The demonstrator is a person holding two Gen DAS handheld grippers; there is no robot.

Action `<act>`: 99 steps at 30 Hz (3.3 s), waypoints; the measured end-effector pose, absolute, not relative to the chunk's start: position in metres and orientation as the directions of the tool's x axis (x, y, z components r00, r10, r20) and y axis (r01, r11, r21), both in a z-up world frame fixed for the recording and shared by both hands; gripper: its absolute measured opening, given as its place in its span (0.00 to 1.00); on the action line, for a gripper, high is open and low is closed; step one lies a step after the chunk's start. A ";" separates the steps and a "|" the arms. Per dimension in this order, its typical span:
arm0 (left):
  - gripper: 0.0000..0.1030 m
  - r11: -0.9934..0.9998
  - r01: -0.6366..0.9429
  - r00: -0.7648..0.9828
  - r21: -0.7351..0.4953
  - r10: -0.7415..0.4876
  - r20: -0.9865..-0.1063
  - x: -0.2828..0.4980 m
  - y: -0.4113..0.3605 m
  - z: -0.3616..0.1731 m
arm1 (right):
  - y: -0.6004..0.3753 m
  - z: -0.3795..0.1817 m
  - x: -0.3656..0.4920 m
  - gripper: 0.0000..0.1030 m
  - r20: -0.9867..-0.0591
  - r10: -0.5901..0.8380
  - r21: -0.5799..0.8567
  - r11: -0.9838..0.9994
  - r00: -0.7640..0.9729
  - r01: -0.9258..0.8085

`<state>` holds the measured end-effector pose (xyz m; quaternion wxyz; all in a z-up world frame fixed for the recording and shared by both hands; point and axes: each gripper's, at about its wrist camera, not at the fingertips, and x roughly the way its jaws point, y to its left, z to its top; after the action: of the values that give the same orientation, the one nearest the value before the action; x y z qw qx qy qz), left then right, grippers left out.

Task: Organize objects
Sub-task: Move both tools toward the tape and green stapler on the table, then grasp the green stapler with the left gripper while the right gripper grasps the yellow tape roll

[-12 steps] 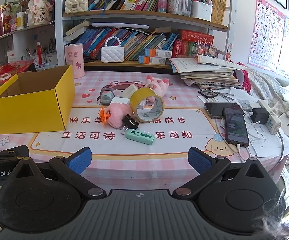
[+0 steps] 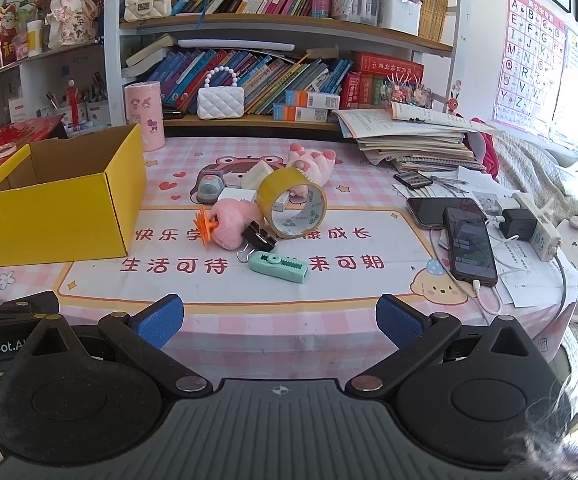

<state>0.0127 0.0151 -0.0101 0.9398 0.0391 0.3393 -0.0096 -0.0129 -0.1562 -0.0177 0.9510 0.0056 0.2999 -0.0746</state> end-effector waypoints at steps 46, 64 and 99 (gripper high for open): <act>1.00 0.996 0.075 0.698 0.038 -0.025 -0.716 0.088 -0.069 -0.032 | -0.251 -0.039 0.089 1.00 -0.616 -0.028 0.047 0.996 0.787 0.072; 0.74 0.956 0.288 0.628 -0.050 -0.228 -0.744 0.142 -0.159 -0.079 | -0.313 -0.028 0.117 1.00 -0.487 -0.043 0.048 0.996 0.872 0.076; 0.67 0.989 0.044 0.698 -0.138 -0.129 -0.705 0.096 -0.057 -0.037 | -0.268 -0.090 0.229 0.22 -0.545 0.022 -0.169 0.976 0.838 -0.136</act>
<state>0.0961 -0.0572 -0.0370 0.9196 -0.0555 0.3861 -0.0470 0.2291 -0.2684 -0.0904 0.9533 -0.1010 0.2817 0.0414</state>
